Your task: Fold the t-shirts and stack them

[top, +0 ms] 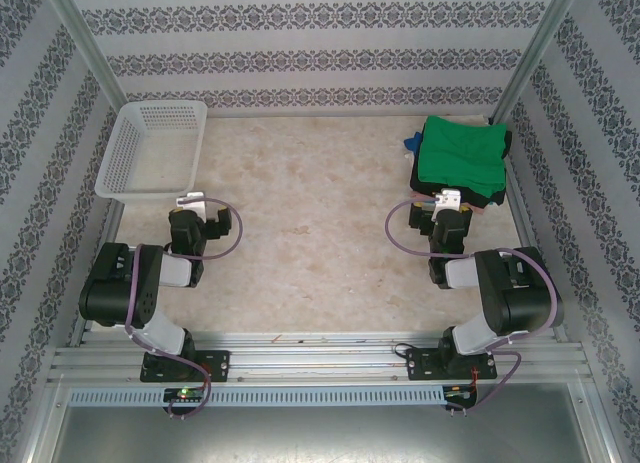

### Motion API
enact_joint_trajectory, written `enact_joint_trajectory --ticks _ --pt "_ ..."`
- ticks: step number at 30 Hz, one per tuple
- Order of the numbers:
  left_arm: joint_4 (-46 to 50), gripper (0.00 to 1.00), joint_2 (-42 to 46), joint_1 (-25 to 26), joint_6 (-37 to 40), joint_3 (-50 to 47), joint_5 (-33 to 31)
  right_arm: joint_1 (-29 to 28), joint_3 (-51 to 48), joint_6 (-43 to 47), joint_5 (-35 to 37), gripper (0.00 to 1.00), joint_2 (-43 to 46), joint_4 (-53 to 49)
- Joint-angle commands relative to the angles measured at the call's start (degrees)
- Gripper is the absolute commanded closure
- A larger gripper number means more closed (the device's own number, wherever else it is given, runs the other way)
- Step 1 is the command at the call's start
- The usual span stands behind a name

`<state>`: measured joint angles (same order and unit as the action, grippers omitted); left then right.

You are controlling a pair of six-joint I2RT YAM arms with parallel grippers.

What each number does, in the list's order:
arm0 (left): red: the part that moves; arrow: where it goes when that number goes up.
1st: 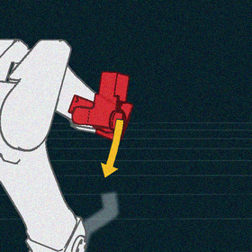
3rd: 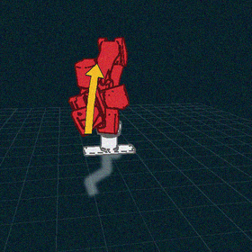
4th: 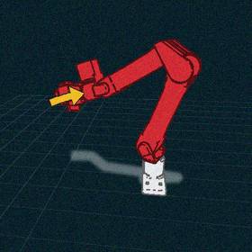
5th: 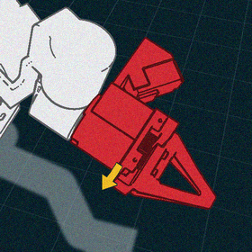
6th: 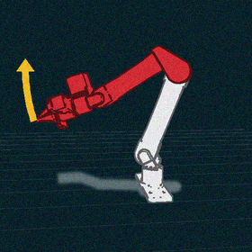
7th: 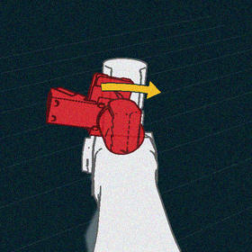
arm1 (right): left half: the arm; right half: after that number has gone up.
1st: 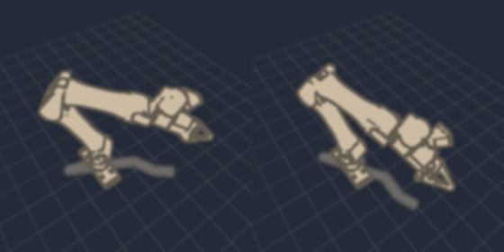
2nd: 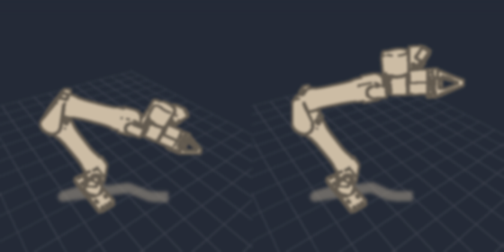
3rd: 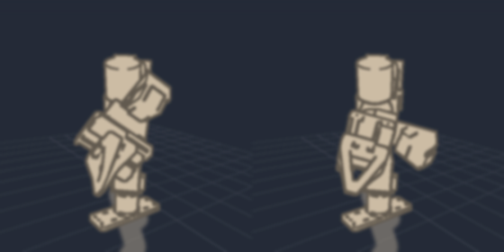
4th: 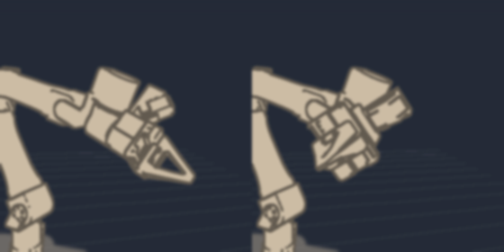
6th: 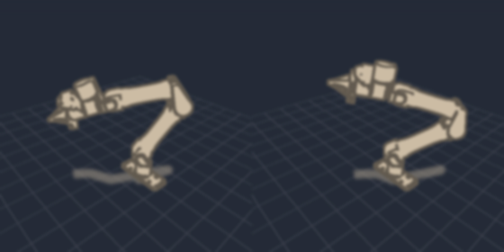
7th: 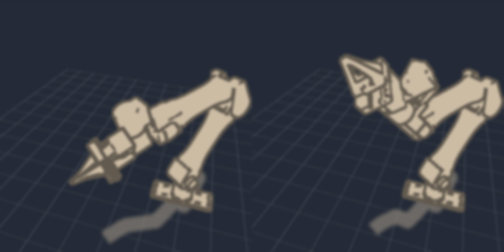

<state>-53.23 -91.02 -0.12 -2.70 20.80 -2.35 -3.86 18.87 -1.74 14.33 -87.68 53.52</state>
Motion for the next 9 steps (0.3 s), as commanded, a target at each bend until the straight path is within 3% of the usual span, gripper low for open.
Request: enact_joint_trajectory --ticks 1,9 --pt "-2.0 0.00 0.2 -0.7 0.9 0.5 -0.2 0.5 0.5 -1.3 -0.2 0.02 0.5 1.4" --pt "-2.4 0.00 0.2 -0.6 0.9 0.4 -0.1 1.0 0.5 -1.6 -1.0 0.02 0.9 1.8"
